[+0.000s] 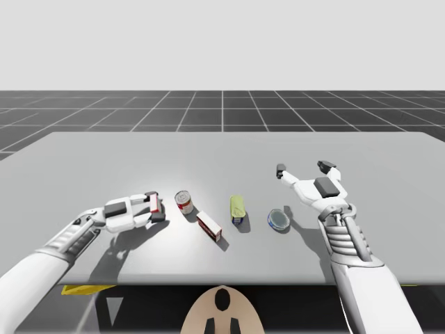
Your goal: Lift the gelatin box off the table.
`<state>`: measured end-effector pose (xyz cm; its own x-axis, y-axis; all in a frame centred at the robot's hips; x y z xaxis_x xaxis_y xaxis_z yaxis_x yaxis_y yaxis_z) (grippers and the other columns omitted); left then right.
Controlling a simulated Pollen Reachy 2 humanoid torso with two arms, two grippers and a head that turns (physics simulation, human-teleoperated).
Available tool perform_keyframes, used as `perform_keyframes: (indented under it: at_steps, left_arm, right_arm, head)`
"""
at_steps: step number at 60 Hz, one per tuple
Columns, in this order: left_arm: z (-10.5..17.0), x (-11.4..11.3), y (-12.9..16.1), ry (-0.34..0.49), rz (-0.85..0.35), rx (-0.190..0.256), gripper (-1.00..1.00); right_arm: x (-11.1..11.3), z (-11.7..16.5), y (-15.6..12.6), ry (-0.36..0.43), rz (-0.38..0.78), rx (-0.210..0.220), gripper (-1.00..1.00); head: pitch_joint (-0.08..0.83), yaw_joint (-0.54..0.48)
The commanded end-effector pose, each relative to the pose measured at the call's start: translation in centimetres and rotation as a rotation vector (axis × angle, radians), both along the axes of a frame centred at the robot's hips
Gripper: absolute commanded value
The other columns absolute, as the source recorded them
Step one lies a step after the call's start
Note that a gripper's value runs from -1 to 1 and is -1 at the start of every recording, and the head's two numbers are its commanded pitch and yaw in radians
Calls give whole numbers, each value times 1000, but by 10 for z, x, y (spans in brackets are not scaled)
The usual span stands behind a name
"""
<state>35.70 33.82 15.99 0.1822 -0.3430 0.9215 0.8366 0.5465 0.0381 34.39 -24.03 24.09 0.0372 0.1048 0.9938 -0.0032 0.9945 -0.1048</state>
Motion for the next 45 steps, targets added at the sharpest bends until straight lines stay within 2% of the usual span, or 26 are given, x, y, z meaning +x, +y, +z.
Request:
perform_keyframes:
  at_steps: [1,12,19,27,32,35,38,42,45]
  left_arm:
    - [-5,-5,0,54,-44,7,1000]
    - [13,-8,1,25,-36,11,1000]
    - [40,-12,-2,-54,-12,44,1000]
    - [95,-19,-2,-187,49,8,1000]
    - [134,-21,0,-272,128,-4,1000]
    - [146,-21,0,-288,162,-14,1000]
    - [166,-21,2,-328,215,-41,1000]
    - [199,-24,2,-393,291,-108,1000]
    - [211,-25,2,-422,316,-133,1000]
  right_arm:
    - [0,0,0,2,1,4,-1000]
    - [0,0,-2,5,6,11,-1000]
    - [1,1,-3,5,8,11,-1000]
    - [2,0,-4,9,14,11,-1000]
    - [1,2,-5,15,18,31,-1000]
    - [1,2,-6,14,25,30,-1000]
    - [0,3,-6,10,30,28,-1000]
    - [-1,2,-7,7,38,17,-1000]
    - [-1,2,-7,-2,45,4,-1000]
  head:
    - [382,402]
    - [326,397]
    - [327,396]
    - [330,395]
    - [328,395]
    - [328,395]
    - [327,397]
    - [324,399]
    - [322,400]
